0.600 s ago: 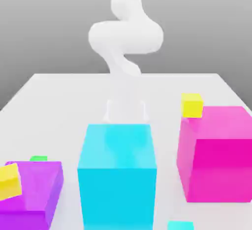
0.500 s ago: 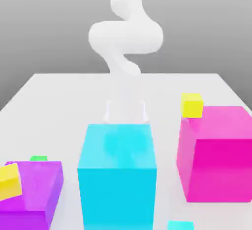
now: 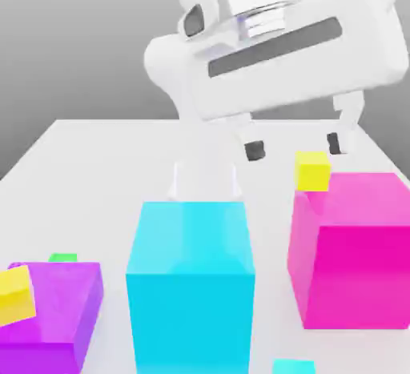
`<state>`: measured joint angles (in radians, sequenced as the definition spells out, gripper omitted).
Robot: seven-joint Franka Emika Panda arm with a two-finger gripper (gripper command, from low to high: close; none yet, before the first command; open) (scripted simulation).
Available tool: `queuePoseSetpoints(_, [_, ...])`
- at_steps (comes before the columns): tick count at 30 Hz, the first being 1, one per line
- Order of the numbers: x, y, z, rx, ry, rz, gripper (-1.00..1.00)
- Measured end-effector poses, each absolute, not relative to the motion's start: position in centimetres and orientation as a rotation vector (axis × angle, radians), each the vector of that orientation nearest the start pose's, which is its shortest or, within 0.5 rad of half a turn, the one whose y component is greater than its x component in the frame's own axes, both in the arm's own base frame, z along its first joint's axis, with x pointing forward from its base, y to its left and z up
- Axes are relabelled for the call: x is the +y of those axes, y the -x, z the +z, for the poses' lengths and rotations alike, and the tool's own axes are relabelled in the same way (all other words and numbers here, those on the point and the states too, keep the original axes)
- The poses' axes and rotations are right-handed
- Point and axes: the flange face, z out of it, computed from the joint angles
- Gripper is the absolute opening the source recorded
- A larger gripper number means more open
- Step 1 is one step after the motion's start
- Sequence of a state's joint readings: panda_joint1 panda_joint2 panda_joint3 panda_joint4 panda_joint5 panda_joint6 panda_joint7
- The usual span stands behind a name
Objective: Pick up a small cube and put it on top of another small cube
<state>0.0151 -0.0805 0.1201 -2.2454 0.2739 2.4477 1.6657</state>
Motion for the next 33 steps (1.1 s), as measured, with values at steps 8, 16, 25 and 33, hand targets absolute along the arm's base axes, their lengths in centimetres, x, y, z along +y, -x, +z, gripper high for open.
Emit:
queuePoseSetpoints(8, [10.4, -54.5, 30.4, 2.579, 1.498, 0.087, 0.0])
queuePoseSetpoints(16, [11.8, -53.9, 18.7, 2.923, 1.134, 0.006, 0.0])
queuePoseSetpoints(25, [11.9, -53.8, 14.0, 2.929, 1.107, 0.006, -1.0])
queuePoseSetpoints(33, [13.1, -54.2, 22.9, 2.85, 1.174, 0.115, -1.0])
